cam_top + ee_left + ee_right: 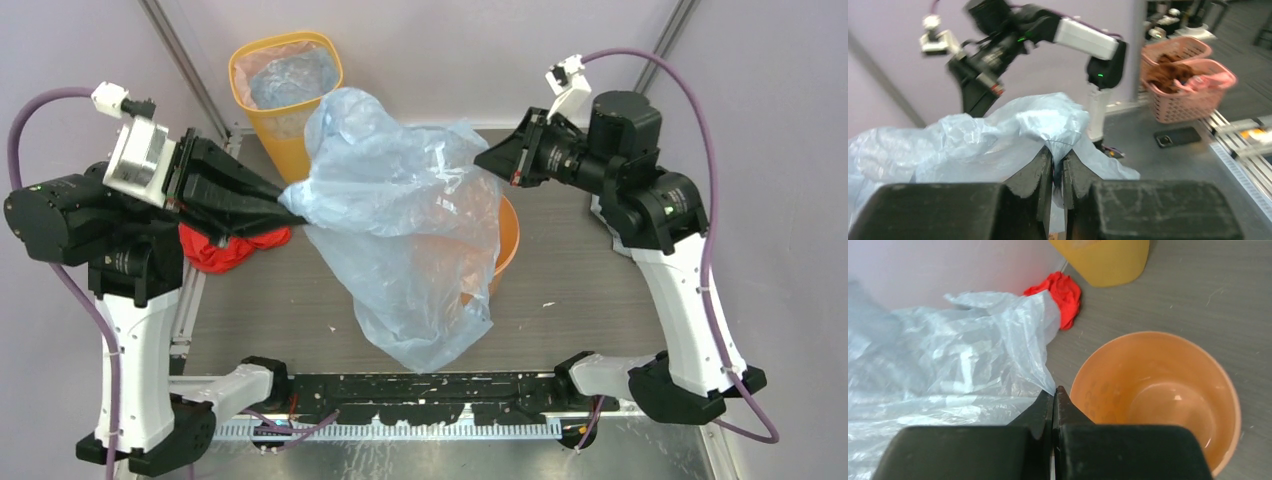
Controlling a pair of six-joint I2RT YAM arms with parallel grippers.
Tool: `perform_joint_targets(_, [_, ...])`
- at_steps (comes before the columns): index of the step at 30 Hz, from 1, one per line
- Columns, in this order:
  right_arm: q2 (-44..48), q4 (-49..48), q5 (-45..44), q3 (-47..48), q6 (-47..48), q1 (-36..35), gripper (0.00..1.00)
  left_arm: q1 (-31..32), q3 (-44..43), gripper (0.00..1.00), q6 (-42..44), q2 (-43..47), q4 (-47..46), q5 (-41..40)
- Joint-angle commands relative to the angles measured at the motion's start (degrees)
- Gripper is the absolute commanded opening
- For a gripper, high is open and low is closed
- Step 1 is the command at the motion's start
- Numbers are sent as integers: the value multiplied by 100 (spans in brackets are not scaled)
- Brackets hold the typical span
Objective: Put the trash bags into the trash bin
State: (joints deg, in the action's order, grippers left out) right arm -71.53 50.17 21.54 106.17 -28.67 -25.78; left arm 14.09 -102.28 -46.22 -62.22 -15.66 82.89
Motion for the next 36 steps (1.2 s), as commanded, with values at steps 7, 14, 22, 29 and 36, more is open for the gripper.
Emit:
perform_joint_targets(7, [79, 529, -886, 1233, 588, 29, 1, -1379, 226, 26, -36, -221, 1132, -1149])
perform_joint_targets(14, [155, 615, -1247, 1476, 665, 31, 1, -1715, 441, 41, -388, -262, 898, -1457])
perform_joint_targets(22, [258, 623, -1706, 1767, 749, 30, 1, -1854, 960, 40, -803, -214, 615, -1628])
perform_joint_targets(29, [245, 480, -1927, 1983, 749, 27, 1, -1868, 1653, 39, -948, 81, 345, -1590])
perform_joint_targets(36, [259, 277, -2135, 2162, 775, 27, 1, -1913, 1972, 39, -909, 163, 519, -1504])
